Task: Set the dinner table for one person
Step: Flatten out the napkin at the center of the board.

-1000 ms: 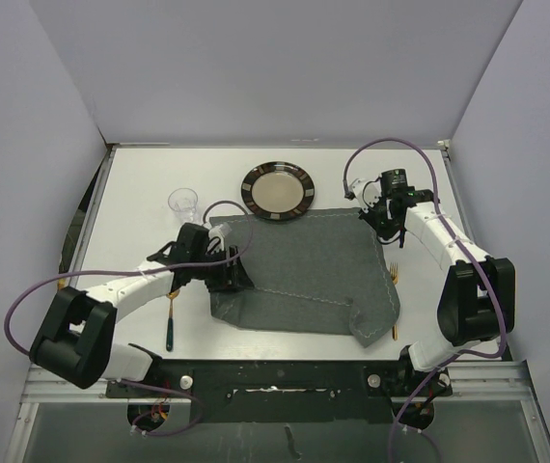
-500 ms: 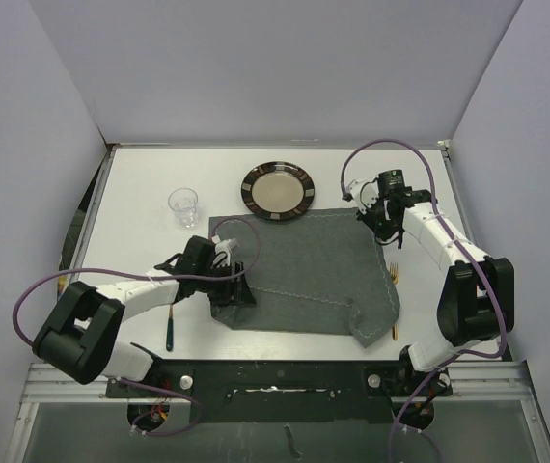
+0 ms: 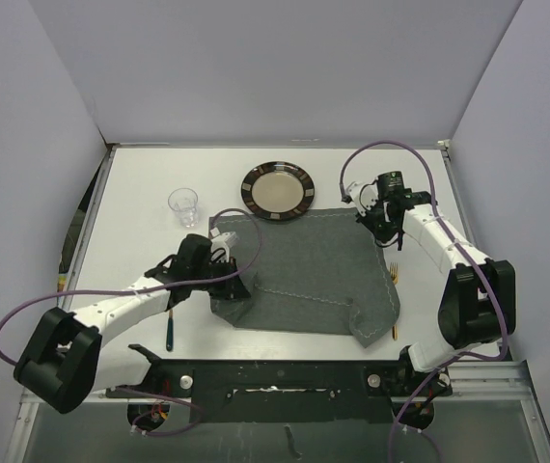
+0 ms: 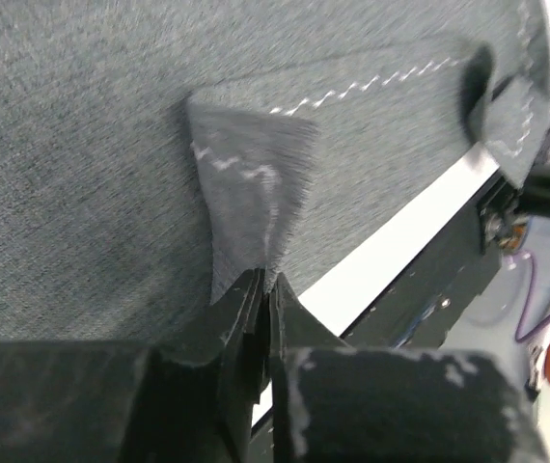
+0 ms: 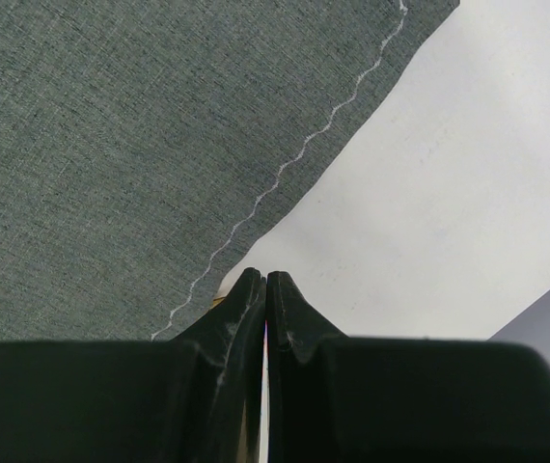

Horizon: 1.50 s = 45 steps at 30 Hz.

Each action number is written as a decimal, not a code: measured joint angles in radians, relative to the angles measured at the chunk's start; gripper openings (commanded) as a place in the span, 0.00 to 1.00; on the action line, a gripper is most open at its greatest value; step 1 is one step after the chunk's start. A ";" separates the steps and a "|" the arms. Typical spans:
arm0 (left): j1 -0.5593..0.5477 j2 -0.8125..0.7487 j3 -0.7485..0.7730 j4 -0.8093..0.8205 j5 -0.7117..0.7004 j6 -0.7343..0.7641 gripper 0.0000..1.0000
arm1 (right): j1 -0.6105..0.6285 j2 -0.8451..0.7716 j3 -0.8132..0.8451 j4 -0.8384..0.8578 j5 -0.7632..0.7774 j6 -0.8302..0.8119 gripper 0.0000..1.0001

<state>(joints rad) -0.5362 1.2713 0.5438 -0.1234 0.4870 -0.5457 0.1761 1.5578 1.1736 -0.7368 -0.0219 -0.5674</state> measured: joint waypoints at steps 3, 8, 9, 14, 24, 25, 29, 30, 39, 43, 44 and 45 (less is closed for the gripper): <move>-0.005 -0.069 0.001 0.001 -0.005 0.008 0.00 | 0.012 0.000 0.000 -0.002 -0.001 0.000 0.00; -0.013 -0.117 0.001 0.000 0.003 0.027 0.00 | 0.030 0.000 0.000 -0.019 -0.004 0.000 0.00; -0.016 -0.122 0.001 0.000 0.013 0.032 0.00 | 0.032 0.000 0.000 -0.021 -0.004 -0.001 0.00; -0.045 -0.124 0.001 0.023 0.156 0.038 0.00 | 0.036 0.000 -0.005 -0.024 -0.001 -0.008 0.00; -0.101 -0.080 0.129 -0.232 0.439 0.126 0.00 | 0.108 0.056 0.016 -0.076 0.042 -0.056 0.00; -0.101 -0.082 0.157 -0.279 0.455 0.137 0.00 | 0.121 0.064 0.020 -0.080 0.045 -0.058 0.00; -0.101 -0.121 0.215 -0.433 0.476 0.140 0.00 | 0.165 0.077 0.023 -0.092 0.048 -0.061 0.00; -0.101 -0.144 0.220 -0.468 0.476 0.133 0.00 | 0.174 0.079 0.023 -0.093 0.046 -0.061 0.00; -0.098 -0.378 0.196 -0.664 0.468 -0.009 0.89 | 0.284 0.188 0.045 -0.058 0.038 -0.027 0.00; -0.104 -0.468 0.182 -0.759 0.412 -0.066 0.98 | 0.314 0.248 0.095 -0.031 0.051 -0.003 0.00; -0.105 -0.499 0.182 -0.771 0.397 -0.081 0.98 | 0.314 0.261 0.119 -0.021 0.061 0.004 0.01; -0.105 -0.532 0.183 -0.780 0.381 -0.095 0.98 | 0.310 0.272 0.141 -0.012 0.070 0.010 0.01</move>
<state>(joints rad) -0.6407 0.7395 0.7265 -0.9039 0.8677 -0.6411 0.4862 1.8297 1.3144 -0.7486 0.0479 -0.5575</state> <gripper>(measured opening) 0.978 0.023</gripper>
